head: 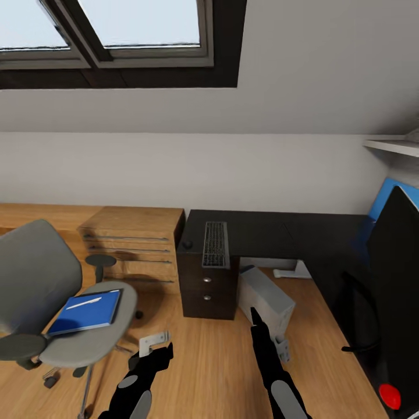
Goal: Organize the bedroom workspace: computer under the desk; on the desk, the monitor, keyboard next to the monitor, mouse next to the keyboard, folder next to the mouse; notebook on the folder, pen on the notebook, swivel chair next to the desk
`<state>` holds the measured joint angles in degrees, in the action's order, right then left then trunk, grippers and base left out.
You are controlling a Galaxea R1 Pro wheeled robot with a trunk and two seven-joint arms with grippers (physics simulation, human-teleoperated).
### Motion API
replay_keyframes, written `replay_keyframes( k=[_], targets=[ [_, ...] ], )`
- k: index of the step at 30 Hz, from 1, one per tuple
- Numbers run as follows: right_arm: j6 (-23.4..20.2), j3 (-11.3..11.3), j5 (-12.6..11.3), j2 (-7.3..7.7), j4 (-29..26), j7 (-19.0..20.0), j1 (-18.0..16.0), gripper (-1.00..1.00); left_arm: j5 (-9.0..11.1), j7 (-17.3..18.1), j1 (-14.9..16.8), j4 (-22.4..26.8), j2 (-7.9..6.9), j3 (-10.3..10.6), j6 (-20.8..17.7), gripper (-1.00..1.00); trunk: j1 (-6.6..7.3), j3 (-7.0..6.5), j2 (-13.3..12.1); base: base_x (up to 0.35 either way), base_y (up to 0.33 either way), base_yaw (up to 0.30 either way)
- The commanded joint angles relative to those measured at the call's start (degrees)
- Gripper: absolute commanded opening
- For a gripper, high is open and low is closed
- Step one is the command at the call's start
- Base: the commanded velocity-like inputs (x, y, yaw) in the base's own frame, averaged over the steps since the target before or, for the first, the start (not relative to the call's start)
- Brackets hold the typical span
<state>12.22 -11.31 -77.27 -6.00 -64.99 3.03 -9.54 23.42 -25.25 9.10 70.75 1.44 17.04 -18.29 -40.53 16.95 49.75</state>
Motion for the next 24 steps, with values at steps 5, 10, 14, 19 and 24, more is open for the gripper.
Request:
replay_keyframes(
  k=[5, 10, 14, 19, 24],
  targets=[
    [0.3, -0.1, -0.6, 0.02, 0.0, 0.3, 0.0, 1.0, 0.5, -0.4, 0.0, 0.1, -0.03, 0.1, -0.1, 1.0, 1.13, -0.83, -2.0, -0.342, -0.009, 0.0],
    [0.3, -0.1, -0.6, 0.02, 0.0, 0.3, 0.0, 1.0, 0.5, -0.4, 0.0, 0.1, -0.03, 0.1, -0.1, 1.0, 2.23, -1.73, -4.0, -0.344, -0.001, 0.0],
    [0.3, -0.1, -0.5, 0.02, 0.0, 0.3, 0.0, 1.0, 0.5, -0.4, 0.0, 0.1, -0.03, 0.1, -0.1, 1.0, 3.11, -2.44, -5.6, -0.344, 0.0, 0.0],
    [0.4, -0.1, -0.5, 0.02, 0.0, 0.3, 0.0, 1.0, 0.4, -0.5, 0.0, 0.1, 0.01, 0.1, -0.1, 1.0, 4.21, -3.34, -7.6, -0.344, 0.0, 0.0],
    [0.4, -0.1, -0.5, 0.02, 0.0, 0.3, 0.0, 1.0, 0.4, -0.5, 0.0, 0.1, 0.0, 0.1, -0.1, 1.0, 5.31, -4.24, -9.6, -0.344, 0.0, 0.0]
  ],
)
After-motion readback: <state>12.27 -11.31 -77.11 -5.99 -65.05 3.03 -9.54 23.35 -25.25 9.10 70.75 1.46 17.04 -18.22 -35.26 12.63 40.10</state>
